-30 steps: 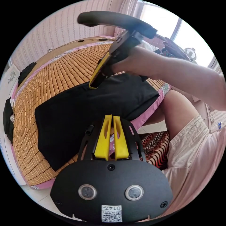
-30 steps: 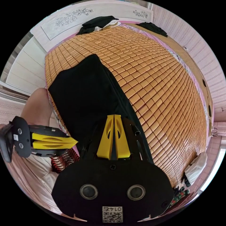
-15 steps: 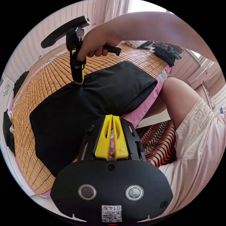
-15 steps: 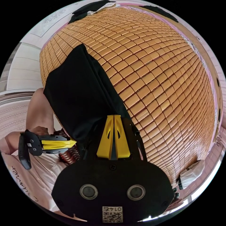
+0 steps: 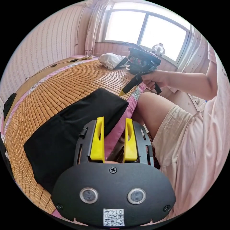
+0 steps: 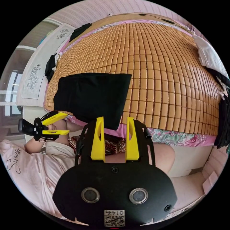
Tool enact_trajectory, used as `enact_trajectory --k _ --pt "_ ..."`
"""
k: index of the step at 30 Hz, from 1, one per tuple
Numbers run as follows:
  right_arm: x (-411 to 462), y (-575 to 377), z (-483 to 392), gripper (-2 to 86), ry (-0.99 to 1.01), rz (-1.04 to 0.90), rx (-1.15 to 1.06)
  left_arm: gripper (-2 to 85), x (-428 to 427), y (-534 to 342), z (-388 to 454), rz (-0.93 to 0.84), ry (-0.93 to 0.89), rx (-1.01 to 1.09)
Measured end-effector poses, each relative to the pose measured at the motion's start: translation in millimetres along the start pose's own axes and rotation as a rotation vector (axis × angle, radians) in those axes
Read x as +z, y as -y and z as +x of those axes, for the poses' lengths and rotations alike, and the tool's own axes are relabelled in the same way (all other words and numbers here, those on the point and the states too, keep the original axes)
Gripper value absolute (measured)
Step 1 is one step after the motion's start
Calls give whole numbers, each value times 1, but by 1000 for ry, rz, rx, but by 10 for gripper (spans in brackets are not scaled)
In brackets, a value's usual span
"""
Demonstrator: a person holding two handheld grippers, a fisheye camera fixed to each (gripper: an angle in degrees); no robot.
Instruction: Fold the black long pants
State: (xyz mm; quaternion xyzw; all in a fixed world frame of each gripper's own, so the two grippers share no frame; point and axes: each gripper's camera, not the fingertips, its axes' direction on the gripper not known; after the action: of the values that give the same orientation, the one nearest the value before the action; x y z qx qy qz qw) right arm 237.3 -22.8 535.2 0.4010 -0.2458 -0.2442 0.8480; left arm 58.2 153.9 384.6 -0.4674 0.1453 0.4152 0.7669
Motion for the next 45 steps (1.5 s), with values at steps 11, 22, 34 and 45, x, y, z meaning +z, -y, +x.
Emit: enact_trajectory --k 11,22,34,45 --pt "14 -36 107 28 377 86 44 143 72 70 24 -137 -50 101" --pt "36 -58 220 172 461 318 228 12 68 84 10 -119 -24 -6" --pt "74 -75 314 40 683 386 348 9 49 77 26 -72 -33 98" --pt "-15 -135 351 16 751 682 244 11 37 105 19 154 -286 -1"
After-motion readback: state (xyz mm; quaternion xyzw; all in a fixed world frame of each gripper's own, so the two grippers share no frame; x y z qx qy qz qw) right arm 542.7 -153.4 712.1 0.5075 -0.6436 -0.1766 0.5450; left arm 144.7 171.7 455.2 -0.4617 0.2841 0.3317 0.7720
